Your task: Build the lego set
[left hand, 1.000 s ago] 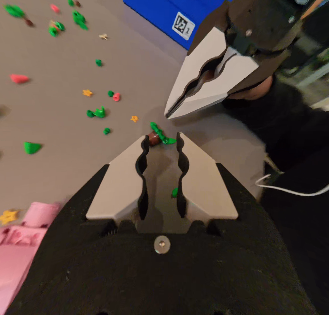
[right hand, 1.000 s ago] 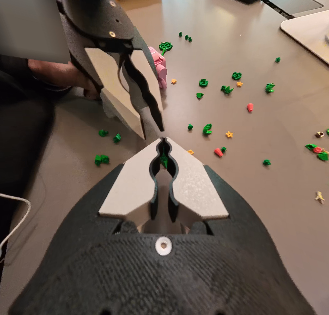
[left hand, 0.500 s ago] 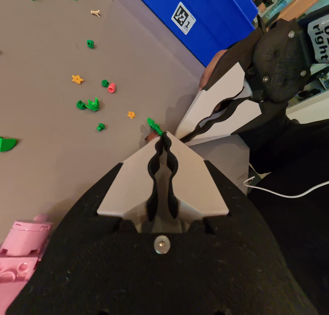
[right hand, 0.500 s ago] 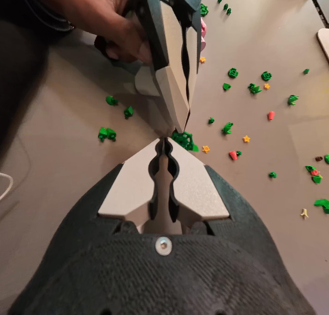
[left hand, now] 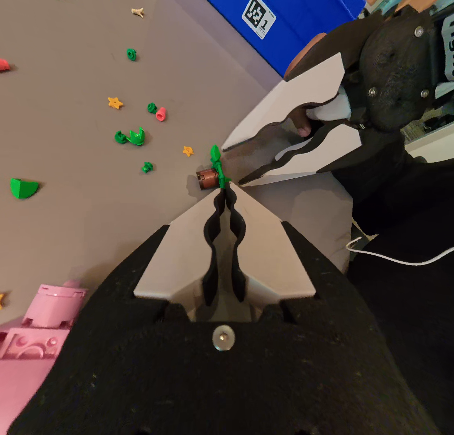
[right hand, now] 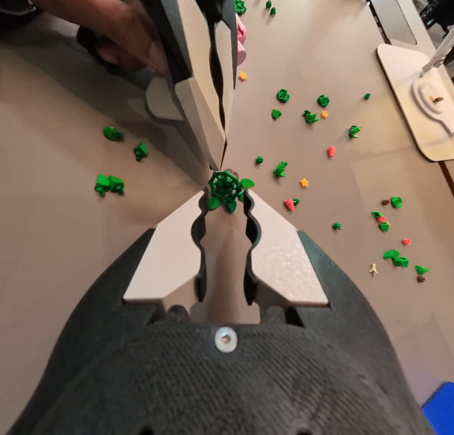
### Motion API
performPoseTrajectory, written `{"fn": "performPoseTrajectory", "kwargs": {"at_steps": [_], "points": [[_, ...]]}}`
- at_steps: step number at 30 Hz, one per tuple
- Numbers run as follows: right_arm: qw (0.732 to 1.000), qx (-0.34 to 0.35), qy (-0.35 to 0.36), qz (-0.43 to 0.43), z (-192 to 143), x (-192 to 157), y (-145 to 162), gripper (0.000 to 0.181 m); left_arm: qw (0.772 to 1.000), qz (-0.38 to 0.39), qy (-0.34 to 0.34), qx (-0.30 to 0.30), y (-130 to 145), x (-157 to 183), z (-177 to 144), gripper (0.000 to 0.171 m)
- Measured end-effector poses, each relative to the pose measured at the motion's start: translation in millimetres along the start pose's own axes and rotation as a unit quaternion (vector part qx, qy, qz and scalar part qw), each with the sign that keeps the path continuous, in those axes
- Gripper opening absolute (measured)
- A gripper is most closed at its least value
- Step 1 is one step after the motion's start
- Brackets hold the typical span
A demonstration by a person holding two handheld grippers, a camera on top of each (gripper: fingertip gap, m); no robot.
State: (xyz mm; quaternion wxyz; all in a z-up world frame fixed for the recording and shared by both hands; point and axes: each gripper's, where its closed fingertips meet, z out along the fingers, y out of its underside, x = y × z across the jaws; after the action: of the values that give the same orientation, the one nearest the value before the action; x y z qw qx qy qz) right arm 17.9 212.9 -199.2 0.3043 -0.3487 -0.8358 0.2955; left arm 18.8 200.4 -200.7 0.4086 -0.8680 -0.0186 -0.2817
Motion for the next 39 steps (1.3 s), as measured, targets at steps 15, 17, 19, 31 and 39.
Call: {"fn": "performPoseTrajectory", "kwargs": {"at_steps": [15,17,19,31,39], "points": [[0.994,0.077,0.055,0.063,-15.0,25.2,-20.7,0.033,0.999,0.006,-0.013,0.043,-16.6,-1.7,-3.9,0.000],[0.982,0.129,0.074,0.116,-29.7,42.0,-28.1,0.041,0.995,0.013,-0.008,0.094,-31.5,-0.4,-16.5,0.000],[0.968,0.169,0.071,0.171,-40.4,53.7,-29.3,0.042,0.993,0.023,-0.020,0.116,-37.3,-2.6,-22.8,0.000],[0.967,0.148,0.091,0.184,-40.2,59.9,-21.4,0.041,0.988,0.084,-0.124,0.031,-39.7,-17.3,3.4,0.027],[0.968,0.148,0.097,0.177,-42.8,58.8,-23.7,0.041,0.971,0.139,-0.191,-0.031,-44.5,-31.7,20.0,0.022]]}}
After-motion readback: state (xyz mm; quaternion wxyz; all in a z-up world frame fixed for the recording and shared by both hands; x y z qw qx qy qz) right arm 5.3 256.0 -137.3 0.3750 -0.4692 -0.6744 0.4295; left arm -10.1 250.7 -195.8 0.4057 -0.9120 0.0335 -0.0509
